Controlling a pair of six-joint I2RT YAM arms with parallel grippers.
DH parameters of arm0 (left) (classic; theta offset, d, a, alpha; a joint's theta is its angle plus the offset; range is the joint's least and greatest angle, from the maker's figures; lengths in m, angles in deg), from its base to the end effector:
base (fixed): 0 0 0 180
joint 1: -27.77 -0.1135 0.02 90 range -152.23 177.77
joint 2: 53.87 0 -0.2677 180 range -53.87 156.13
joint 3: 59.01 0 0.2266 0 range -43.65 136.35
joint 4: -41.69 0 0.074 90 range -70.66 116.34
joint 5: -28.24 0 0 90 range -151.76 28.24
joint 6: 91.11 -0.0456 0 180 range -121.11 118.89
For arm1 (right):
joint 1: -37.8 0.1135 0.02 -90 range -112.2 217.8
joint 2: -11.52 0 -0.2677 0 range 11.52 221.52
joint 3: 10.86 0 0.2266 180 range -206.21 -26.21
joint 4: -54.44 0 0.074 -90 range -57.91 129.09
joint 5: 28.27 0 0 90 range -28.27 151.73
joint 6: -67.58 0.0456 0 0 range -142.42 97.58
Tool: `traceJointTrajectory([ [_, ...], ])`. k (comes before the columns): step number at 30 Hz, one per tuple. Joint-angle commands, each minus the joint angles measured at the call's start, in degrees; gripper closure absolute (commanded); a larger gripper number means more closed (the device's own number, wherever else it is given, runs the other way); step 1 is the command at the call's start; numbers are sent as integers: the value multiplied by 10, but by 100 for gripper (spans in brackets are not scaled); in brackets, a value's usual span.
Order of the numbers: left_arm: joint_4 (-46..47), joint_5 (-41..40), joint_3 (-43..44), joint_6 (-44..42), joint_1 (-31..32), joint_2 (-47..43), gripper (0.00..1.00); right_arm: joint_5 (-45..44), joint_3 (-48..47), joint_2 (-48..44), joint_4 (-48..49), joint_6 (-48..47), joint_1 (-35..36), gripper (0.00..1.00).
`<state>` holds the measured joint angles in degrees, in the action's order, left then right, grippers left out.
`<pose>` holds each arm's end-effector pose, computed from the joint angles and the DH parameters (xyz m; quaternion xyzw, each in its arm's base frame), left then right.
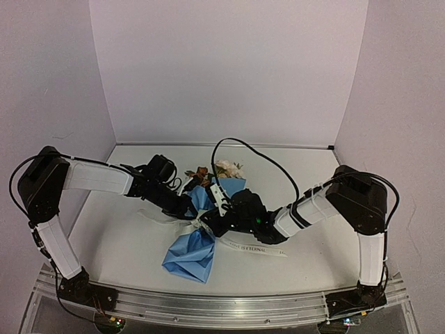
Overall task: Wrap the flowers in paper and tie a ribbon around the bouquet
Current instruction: Cross the half-tied ribbon over the folded bouquet.
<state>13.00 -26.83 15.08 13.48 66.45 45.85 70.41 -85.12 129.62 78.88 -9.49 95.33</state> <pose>0.2448 -0.2294 0.1889 0.2794 0.8689 -0.3864 0.1331 0.2207 0.3596 0.1531 -0.3493 0.7363 0.3828 0.4350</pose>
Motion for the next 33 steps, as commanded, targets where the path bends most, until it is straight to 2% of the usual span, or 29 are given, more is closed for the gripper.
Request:
traceJointTrajectory([
  [1,47,8,16,37,3,-8,100,-9,28,-45,14,11,5,84],
  [9,37,2,20,85,3,-22,100,-14,89,-110,7,70,6,73],
  [14,-2,9,50,89,4,-18,100,-13,100,-159,-48,78,8,70],
  [25,-92,19,122,91,11,12,100,5,48,-158,-125,36,14,61],
  [33,-122,19,146,91,12,25,100,9,11,-146,-162,59,18,60],
])
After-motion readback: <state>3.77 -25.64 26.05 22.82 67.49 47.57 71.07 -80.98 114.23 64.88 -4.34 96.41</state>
